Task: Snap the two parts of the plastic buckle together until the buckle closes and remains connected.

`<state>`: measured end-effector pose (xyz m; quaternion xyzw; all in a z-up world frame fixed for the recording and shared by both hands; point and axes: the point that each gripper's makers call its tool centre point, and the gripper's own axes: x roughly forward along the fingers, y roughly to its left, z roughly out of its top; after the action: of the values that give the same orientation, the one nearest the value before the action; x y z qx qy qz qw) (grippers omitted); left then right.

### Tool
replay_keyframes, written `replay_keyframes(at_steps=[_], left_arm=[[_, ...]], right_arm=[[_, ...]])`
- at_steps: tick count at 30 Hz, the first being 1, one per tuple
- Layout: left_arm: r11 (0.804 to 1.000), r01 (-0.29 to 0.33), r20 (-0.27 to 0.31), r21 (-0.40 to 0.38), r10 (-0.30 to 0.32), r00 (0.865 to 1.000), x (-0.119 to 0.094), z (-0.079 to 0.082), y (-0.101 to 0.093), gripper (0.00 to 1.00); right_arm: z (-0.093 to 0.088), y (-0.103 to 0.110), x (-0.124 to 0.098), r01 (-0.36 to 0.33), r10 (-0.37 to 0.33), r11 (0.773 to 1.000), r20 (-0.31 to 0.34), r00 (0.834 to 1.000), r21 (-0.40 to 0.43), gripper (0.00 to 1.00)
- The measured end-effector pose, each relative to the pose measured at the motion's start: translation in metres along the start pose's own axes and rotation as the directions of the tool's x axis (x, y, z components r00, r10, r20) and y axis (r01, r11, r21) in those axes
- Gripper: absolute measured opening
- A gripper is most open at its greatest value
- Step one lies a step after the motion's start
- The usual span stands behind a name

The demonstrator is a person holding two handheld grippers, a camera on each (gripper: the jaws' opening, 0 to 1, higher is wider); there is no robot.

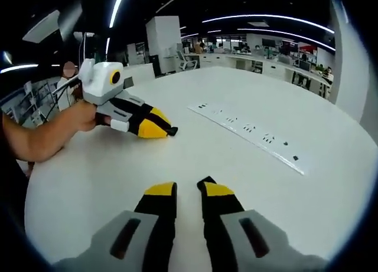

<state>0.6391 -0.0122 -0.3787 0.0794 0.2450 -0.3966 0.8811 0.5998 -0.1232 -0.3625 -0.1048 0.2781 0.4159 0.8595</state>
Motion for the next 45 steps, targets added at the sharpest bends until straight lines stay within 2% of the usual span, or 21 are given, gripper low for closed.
replay_keyframes(at_steps=[5, 10, 16, 28, 33, 35, 36, 40, 41, 43, 45], left_arm=[[1.0, 0.0, 0.0, 0.001, 0.0, 1.0, 0.0, 0.0, 0.0, 0.12], [1.0, 0.0, 0.0, 0.001, 0.0, 1.0, -0.001, 0.0, 0.0, 0.12], [1.0, 0.0, 0.0, 0.001, 0.0, 1.0, 0.0, 0.0, 0.0, 0.12], [1.0, 0.0, 0.001, 0.0, 0.0, 1.0, -0.002, -0.001, -0.003, 0.12], [1.0, 0.0, 0.001, 0.0, 0.0, 1.0, -0.002, -0.001, -0.003, 0.12], [1.0, 0.001, 0.001, -0.001, -0.001, 1.0, -0.001, -0.001, -0.003, 0.12], [1.0, 0.001, 0.001, 0.0, -0.001, 1.0, -0.001, -0.001, -0.002, 0.12], [1.0, 0.001, 0.001, 0.0, -0.001, 1.0, 0.0, -0.001, -0.002, 0.12], [1.0, 0.001, 0.001, 0.0, -0.001, 1.0, 0.0, -0.001, -0.002, 0.12], [1.0, 0.001, 0.001, 0.0, -0.001, 1.0, 0.0, -0.001, -0.001, 0.12], [1.0, 0.0, 0.001, 0.0, 0.0, 1.0, 0.0, -0.001, -0.001, 0.12]], right_arm=[[-0.001, -0.008, -0.006, 0.021, -0.021, 1.0, -0.012, 1.0, 0.002, 0.19], [-0.007, 0.004, -0.009, -0.041, 0.043, 0.998, -0.04, 0.998, 0.042, 0.2], [-0.01, 0.006, -0.008, -0.045, 0.048, 0.998, -0.048, 0.998, 0.053, 0.29], [-0.012, -0.004, -0.004, 0.001, 0.001, 0.999, -0.038, 0.999, 0.055, 0.4], [-0.008, -0.011, 0.001, 0.037, -0.036, 0.998, -0.017, 0.999, 0.045, 0.4], [0.002, -0.02, 0.001, 0.099, -0.099, 0.995, 0.024, 0.995, 0.024, 0.38], [0.006, -0.024, 0.0, 0.134, -0.135, 0.99, 0.038, 0.99, 0.03, 0.33], [0.019, -0.027, 0.0, 0.188, -0.186, 0.982, 0.076, 0.98, -0.021, 0.21], [0.024, -0.026, 0.002, 0.195, -0.189, 0.979, 0.098, 0.977, -0.055, 0.18], [0.02, -0.021, 0.007, 0.189, -0.183, 0.979, 0.079, 0.98, -0.075, 0.1], [0.017, -0.018, 0.011, 0.186, -0.18, 0.979, 0.07, 0.981, -0.08, 0.1]])
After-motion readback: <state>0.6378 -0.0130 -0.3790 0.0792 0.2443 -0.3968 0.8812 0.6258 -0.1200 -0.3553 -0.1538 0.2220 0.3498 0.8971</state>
